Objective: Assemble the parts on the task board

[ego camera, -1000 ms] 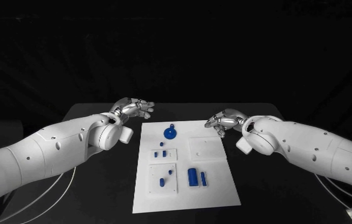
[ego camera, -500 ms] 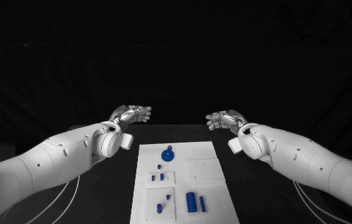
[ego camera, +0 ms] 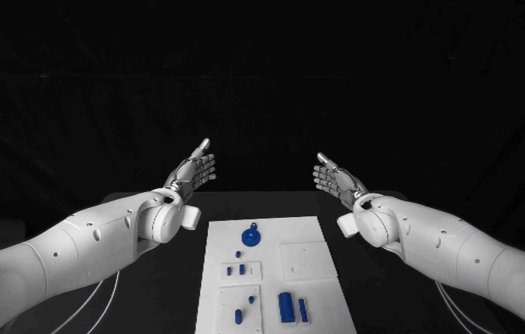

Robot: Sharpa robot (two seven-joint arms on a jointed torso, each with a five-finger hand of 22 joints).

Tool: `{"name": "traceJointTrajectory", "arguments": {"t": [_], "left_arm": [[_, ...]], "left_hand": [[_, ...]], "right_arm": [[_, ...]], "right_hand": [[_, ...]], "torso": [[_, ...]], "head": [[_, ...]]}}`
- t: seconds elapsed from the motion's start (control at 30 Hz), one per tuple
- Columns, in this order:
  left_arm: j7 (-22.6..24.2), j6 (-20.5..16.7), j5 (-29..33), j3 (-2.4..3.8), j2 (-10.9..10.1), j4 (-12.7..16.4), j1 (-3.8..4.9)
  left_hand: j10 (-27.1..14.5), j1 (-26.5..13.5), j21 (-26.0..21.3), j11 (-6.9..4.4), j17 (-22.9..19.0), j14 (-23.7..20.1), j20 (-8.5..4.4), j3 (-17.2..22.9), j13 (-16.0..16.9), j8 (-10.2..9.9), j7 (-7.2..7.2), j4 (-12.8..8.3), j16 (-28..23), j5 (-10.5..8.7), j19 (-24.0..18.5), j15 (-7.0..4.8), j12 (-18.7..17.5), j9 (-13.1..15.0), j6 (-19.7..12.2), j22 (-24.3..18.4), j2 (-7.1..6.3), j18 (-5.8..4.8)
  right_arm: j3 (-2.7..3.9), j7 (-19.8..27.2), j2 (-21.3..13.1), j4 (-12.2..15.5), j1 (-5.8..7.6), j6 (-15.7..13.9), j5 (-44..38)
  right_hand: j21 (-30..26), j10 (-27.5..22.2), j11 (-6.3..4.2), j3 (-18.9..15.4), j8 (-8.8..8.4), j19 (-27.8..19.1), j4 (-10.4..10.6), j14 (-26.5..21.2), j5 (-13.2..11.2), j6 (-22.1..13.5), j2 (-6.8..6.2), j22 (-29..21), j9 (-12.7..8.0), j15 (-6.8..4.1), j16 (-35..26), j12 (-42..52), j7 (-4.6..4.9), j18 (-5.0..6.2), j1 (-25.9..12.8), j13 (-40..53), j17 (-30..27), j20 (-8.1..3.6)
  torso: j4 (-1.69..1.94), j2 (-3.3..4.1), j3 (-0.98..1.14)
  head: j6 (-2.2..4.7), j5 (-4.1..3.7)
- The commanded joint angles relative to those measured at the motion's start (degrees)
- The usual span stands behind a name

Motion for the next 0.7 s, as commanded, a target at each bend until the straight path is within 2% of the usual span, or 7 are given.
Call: {"name": "traceJointTrajectory", "arguments": {"t": [0.03,0.13,0.17,0.33,0.4,0.57,0.7], "left_arm": [[2.4,-5.4,1.0,0.49,-0.8,3.4,-0.82],[3.9,-9.5,1.6,1.09,-2.1,7.6,-2.03],[4.8,-11.9,2.0,1.45,-2.9,10.1,-2.75],[7.9,-20.3,3.4,2.70,-5.5,18.8,-5.26],[9.1,-23.8,4.0,3.21,-6.6,22.3,-6.29],[11.0,-28.9,4.8,3.97,-8.2,27.6,-7.83],[11.6,-30.6,5.1,4.22,-8.7,29.3,-8.34]], "left_hand": [[-12.9,-13.8,-5.1,-2.25,-4.7,-9.4,-1.03,-6.4,-1.0,-3.6,-2.45,3.4,-6.6,-0.83,-7.7,-2.56,-1.1,-6.8,-10.0,-46.6,1.89,-0.89],[-12.9,-13.8,-5.1,-2.25,-4.7,-9.4,-1.03,-6.4,-1.0,-3.6,-2.45,3.4,-6.6,-0.83,-7.7,-2.56,-1.1,-6.8,-10.0,-46.6,1.89,-0.89],[-12.9,-13.8,-5.1,-2.25,-4.7,-9.4,-1.03,-6.4,-1.0,-3.6,-2.45,3.4,-6.6,-0.83,-7.7,-2.56,-1.1,-6.8,-10.0,-46.6,1.89,-0.89],[-12.9,-13.8,-5.1,-2.25,-4.7,-9.4,-1.03,-6.4,-1.0,-3.6,-2.45,3.4,-6.6,-0.83,-7.7,-2.56,-1.1,-6.8,-10.0,-46.6,1.89,-0.89],[-12.9,-13.8,-5.1,-2.25,-4.7,-9.4,-1.03,-6.4,-1.0,-3.6,-2.45,3.4,-6.6,-0.83,-7.7,-2.56,-1.1,-6.8,-10.0,-46.6,1.89,-0.89],[-12.9,-13.8,-5.1,-2.25,-4.7,-9.4,-1.03,-6.4,-1.0,-3.6,-2.45,3.4,-6.6,-0.83,-7.7,-2.56,-1.1,-6.8,-10.0,-46.6,1.89,-0.89],[-12.9,-13.8,-5.1,-2.25,-4.7,-9.4,-1.03,-6.4,-1.0,-3.6,-2.45,3.4,-6.6,-0.83,-7.7,-2.56,-1.1,-6.8,-10.0,-46.6,1.89,-0.89]], "right_arm": [[-0.24,2.6,-1.1,3.5,-0.19,-4.7,2.5],[-0.59,4.3,-2.6,7.7,-0.41,-8.3,4.4],[-0.80,5.3,-3.5,10.2,-0.54,-10.5,5.6],[-1.56,8.9,-6.7,19.1,-1.02,-18.2,9.7],[-1.94,10.7,-8.3,23.5,-1.26,-22.2,11.8],[-2.64,14.0,-11.3,31.8,-1.69,-29.4,15.7],[-2.97,15.5,-12.7,35.7,-1.90,-32.8,17.5]], "right_hand": [[-4.5,-13.7,-2.35,-7.5,-2.23,-9.2,4.3,-12.6,-3.0,-11.9,1.03,-14.8,-9.0,-2.25,-5.4,-4.1,-2.62,-2.95,-13.1,-3.7,-8.1,-3.06],[-4.5,-13.7,-2.35,-7.5,-2.23,-9.2,4.3,-12.6,-3.0,-11.9,1.03,-14.8,-9.0,-2.25,-5.4,-4.1,-2.62,-2.95,-13.1,-3.7,-8.1,-3.06],[-4.5,-13.7,-2.35,-7.5,-2.23,-9.2,4.3,-12.6,-3.0,-11.9,1.03,-14.8,-9.0,-2.25,-5.4,-4.1,-2.62,-2.95,-13.1,-3.7,-8.1,-3.06],[-4.5,-13.7,-2.35,-7.5,-2.23,-9.2,4.3,-12.6,-3.0,-11.9,1.03,-14.8,-9.0,-2.25,-5.4,-4.1,-2.62,-2.95,-13.1,-3.7,-8.1,-3.06],[-4.5,-13.7,-2.35,-7.5,-2.23,-9.2,4.3,-12.6,-3.0,-11.9,1.03,-14.8,-9.0,-2.25,-5.4,-4.1,-2.62,-2.95,-13.1,-3.7,-8.1,-3.06],[-4.5,-13.7,-2.35,-7.5,-2.23,-9.2,4.3,-12.6,-3.0,-11.9,1.03,-14.8,-9.0,-2.25,-5.4,-4.1,-2.62,-2.95,-13.1,-3.7,-8.1,-3.06],[-4.5,-13.7,-2.35,-7.5,-2.23,-9.2,4.3,-12.6,-3.0,-11.9,1.03,-14.8,-9.0,-2.25,-5.4,-4.1,-2.62,-2.95,-13.1,-3.7,-8.1,-3.06]], "torso": [[0.40,-1.65,0.76],[0.51,-2.14,0.99],[0.53,-2.24,1.03],[0.53,-2.25,1.03],[0.53,-2.25,1.03],[0.53,-2.25,1.03],[0.53,-2.25,1.03]], "head": [[-1.67,0.23],[-2.26,0.32],[-2.38,0.33],[-2.39,0.34],[-2.39,0.34],[-2.39,0.34],[-2.39,0.34]]}}
